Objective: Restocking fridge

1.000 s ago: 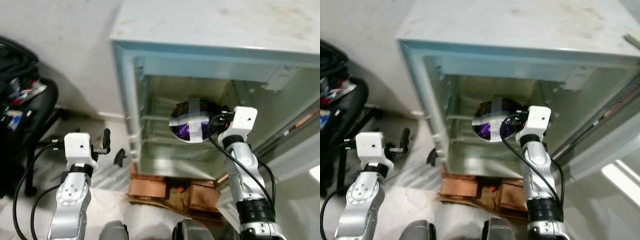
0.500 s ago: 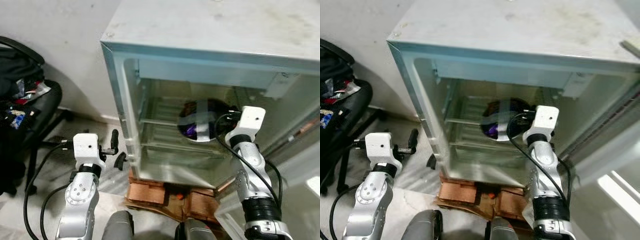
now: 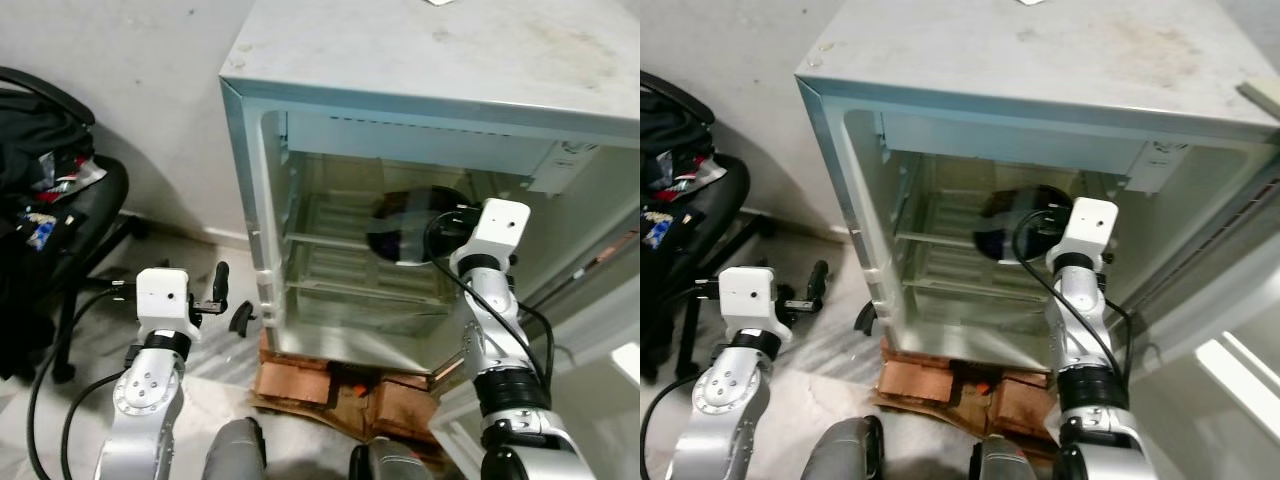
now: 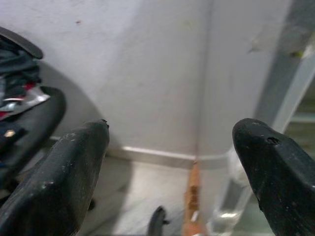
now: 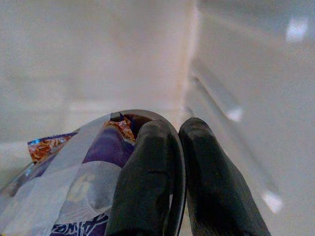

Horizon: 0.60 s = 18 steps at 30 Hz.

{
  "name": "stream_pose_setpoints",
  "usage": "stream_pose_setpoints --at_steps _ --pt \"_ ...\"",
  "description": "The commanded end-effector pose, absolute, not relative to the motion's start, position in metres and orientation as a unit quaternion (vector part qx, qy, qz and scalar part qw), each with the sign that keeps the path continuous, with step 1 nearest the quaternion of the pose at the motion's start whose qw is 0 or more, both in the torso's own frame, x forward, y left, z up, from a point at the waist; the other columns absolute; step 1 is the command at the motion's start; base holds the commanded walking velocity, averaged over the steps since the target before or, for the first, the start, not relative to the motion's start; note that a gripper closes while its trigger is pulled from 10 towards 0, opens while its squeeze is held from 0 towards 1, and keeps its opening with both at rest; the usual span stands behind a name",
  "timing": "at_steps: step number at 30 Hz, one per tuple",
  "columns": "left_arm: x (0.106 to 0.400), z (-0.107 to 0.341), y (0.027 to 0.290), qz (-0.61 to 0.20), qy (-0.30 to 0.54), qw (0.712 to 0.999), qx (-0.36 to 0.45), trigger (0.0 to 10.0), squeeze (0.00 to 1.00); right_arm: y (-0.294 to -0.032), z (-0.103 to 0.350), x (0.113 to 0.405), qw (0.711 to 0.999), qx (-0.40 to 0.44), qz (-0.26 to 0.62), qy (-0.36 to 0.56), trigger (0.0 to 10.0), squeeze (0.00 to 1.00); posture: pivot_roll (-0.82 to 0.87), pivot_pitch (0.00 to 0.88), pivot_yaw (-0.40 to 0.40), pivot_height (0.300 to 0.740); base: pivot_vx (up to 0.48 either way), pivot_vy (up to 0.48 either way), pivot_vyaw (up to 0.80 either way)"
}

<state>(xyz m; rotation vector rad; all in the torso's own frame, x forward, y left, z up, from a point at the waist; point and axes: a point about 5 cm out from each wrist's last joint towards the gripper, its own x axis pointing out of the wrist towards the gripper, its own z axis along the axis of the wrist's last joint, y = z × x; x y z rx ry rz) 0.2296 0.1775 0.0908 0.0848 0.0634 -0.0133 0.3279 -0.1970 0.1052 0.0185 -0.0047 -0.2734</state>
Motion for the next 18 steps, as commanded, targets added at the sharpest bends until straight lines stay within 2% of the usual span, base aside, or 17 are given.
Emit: stream_pose_setpoints --at_steps 1,7,14,18 --pt "0.225 0.090 0.179 -0.010 0.041 0.998 0.051 10.0 0.00 -0.202 0.110 0.331 0.988 0.018 -0.156 -0.014 10.0 0.00 0.15 0.202 0.008 0.740 0.000 0.000 0.00" --pt "0.211 0.095 0.189 0.009 0.047 0.997 0.059 10.0 0.00 -0.204 0.110 0.340 0.986 0.006 -0.165 -0.007 10.0 0.00 0.20 0.262 -0.010 0.740 0.000 0.000 0.00" --pt "0.186 0.096 0.183 0.004 0.077 0.995 0.056 10.0 0.00 -0.213 0.114 0.358 0.981 0.010 -0.194 0.007 10.0 0.00 0.23 0.315 -0.006 0.740 0.000 0.000 0.00" --pt "0.182 0.097 0.183 0.004 0.080 0.995 0.056 10.0 0.00 -0.214 0.118 0.361 0.979 0.010 -0.206 0.004 10.0 0.00 0.25 0.326 -0.004 0.740 0.000 0.000 0.00"
